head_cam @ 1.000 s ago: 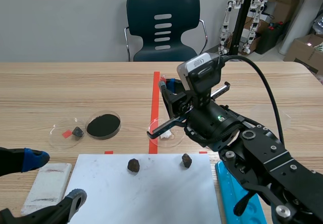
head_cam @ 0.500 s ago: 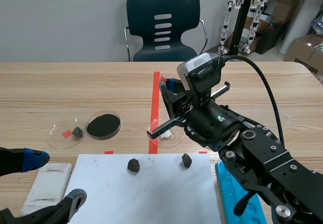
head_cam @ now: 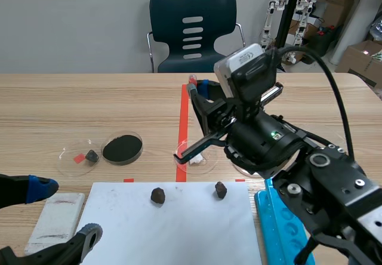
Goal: Squeeze the dropper onto the mineral
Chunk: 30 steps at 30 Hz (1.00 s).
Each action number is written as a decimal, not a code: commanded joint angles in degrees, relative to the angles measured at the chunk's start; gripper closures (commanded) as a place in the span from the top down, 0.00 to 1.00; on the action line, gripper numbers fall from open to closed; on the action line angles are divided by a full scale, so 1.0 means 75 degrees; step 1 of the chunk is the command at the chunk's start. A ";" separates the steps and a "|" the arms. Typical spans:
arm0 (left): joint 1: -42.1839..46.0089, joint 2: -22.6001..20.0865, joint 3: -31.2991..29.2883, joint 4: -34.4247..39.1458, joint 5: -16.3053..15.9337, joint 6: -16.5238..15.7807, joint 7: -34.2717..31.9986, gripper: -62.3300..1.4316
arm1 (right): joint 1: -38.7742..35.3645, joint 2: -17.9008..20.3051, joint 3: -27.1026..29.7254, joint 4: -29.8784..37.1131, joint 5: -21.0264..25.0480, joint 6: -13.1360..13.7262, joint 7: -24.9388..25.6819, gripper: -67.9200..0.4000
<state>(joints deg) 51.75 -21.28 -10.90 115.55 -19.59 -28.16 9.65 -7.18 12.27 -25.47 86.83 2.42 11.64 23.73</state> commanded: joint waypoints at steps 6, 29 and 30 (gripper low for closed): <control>0.0058 0.0038 -0.0015 0.0204 -0.0108 -0.0015 -0.0108 0.85 | -0.1227 0.0586 0.0245 0.1859 0.0108 -0.0009 -0.0519 0.02; 0.0058 0.0038 -0.0015 0.0204 -0.0108 -0.0015 -0.0111 0.85 | -0.6140 0.1542 0.3794 0.4730 0.0970 0.1900 0.0842 0.02; 0.0058 0.0038 -0.0015 0.0204 -0.0108 -0.0015 -0.0111 0.85 | -0.6204 0.1542 0.3975 0.4730 0.0976 0.2081 0.0979 0.02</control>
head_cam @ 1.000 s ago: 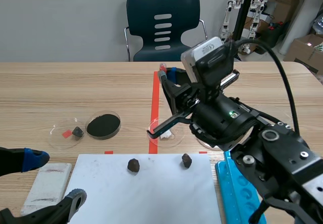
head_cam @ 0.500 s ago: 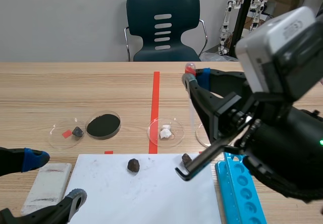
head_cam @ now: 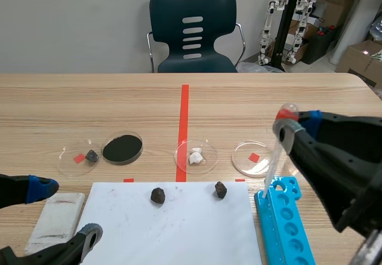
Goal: Squeeze the dropper onto the mineral
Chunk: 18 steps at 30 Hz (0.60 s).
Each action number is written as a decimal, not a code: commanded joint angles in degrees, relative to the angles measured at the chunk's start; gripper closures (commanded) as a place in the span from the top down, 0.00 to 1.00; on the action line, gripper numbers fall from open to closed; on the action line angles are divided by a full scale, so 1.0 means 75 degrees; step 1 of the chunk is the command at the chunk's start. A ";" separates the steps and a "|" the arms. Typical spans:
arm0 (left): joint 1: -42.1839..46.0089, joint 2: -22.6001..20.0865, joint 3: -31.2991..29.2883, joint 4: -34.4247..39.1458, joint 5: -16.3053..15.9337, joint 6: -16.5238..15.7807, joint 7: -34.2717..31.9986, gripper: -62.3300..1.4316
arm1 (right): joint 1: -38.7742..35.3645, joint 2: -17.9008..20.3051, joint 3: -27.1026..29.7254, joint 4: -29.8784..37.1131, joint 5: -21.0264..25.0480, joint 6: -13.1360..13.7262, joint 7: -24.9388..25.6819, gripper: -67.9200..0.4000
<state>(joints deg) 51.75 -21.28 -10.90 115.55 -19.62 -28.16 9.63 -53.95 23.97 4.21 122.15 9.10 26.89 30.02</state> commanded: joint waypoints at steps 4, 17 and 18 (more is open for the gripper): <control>0.0058 0.0038 -0.0015 0.0204 -0.0102 -0.0015 -0.0108 0.85 | -0.0166 -0.0017 0.0580 0.0020 0.0221 0.0679 0.0338 0.02; 0.0058 0.0038 -0.0015 0.0204 -0.0102 -0.0015 -0.0108 0.85 | -0.0213 -0.0020 0.0854 0.0017 0.0274 0.0968 0.0332 0.02; 0.0058 0.0038 -0.0015 0.0204 -0.0102 -0.0015 -0.0108 0.85 | -0.0213 -0.0020 0.0854 0.0017 0.0274 0.0968 0.0332 0.02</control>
